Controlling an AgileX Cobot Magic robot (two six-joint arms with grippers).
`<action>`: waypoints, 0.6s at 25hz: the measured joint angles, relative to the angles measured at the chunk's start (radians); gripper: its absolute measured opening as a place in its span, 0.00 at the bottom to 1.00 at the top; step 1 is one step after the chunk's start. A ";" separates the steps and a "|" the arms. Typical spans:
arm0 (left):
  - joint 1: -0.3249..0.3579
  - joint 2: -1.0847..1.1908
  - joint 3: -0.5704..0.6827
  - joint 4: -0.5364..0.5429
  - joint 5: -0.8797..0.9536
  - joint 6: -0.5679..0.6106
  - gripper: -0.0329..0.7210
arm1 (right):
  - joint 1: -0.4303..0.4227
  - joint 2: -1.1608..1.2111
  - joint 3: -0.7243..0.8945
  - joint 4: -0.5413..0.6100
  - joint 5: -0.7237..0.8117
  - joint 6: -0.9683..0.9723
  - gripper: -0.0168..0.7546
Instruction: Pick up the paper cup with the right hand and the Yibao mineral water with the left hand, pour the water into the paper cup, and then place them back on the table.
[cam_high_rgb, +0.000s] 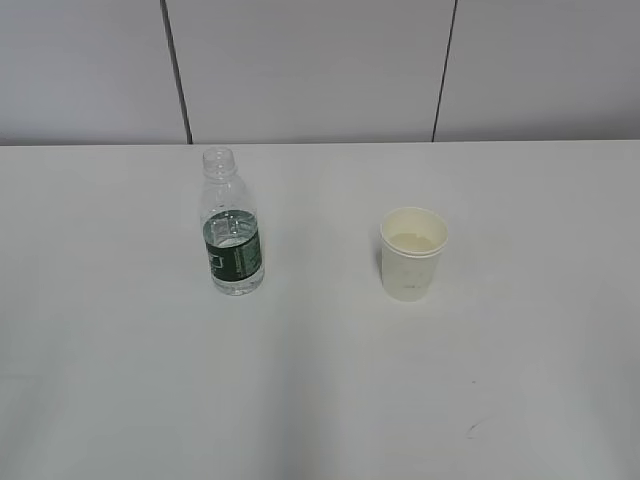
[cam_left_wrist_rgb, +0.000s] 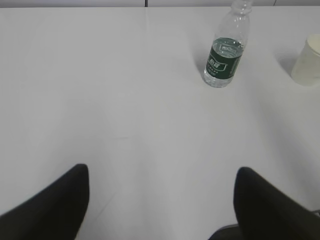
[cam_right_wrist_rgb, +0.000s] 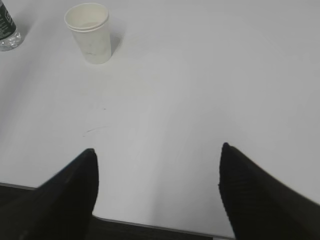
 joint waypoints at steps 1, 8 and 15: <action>0.000 0.000 0.000 0.000 0.000 0.000 0.76 | 0.000 0.000 0.000 0.000 0.000 0.000 0.78; 0.000 0.000 0.000 0.000 0.000 0.000 0.76 | 0.000 0.000 0.000 0.000 0.000 0.000 0.78; 0.000 0.000 0.000 0.000 0.000 0.000 0.76 | 0.000 0.000 0.000 0.000 0.000 0.000 0.78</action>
